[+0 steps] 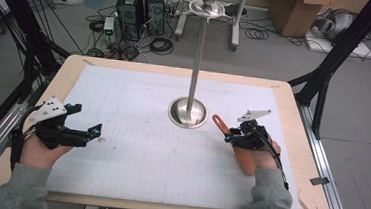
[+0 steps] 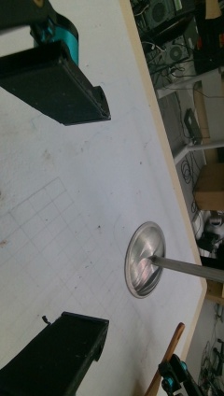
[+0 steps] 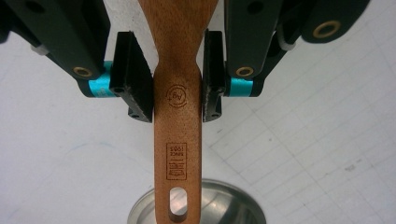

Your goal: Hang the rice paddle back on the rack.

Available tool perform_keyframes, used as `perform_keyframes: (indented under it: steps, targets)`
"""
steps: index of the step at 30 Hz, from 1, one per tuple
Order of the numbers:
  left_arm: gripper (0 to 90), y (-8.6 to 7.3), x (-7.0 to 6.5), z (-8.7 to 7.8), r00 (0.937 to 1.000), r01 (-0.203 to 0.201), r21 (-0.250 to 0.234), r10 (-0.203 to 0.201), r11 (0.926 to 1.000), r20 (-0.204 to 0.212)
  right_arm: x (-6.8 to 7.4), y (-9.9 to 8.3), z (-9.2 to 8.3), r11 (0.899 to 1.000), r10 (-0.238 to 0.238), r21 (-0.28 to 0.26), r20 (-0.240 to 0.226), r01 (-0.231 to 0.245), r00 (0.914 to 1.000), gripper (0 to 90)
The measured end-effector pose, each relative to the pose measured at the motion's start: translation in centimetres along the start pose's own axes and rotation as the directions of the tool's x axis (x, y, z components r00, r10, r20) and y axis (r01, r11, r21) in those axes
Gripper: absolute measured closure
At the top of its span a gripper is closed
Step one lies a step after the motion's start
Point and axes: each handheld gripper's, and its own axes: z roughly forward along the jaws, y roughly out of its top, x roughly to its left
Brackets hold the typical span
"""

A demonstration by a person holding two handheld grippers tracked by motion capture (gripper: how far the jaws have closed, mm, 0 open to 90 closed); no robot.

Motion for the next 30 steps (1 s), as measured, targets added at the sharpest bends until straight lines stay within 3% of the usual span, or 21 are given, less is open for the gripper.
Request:
perform_keyframes:
  steps: [16,30]
  targets:
    - [3.1,0.3,-0.2,0.9,0.9998,-0.002,0.001,0.002,1.0,0.02,0.2,-0.1,-2.7,0.996,0.022,-0.088,0.022,-0.02,0.9995,64.7]
    - [3.1,0.5,-0.4,1.2,0.9995,-0.009,0.002,0.009,1.0,0.031,0.4,0.0,-5.3,0.981,0.017,-0.194,0.031,-0.01,0.9994,64.7]
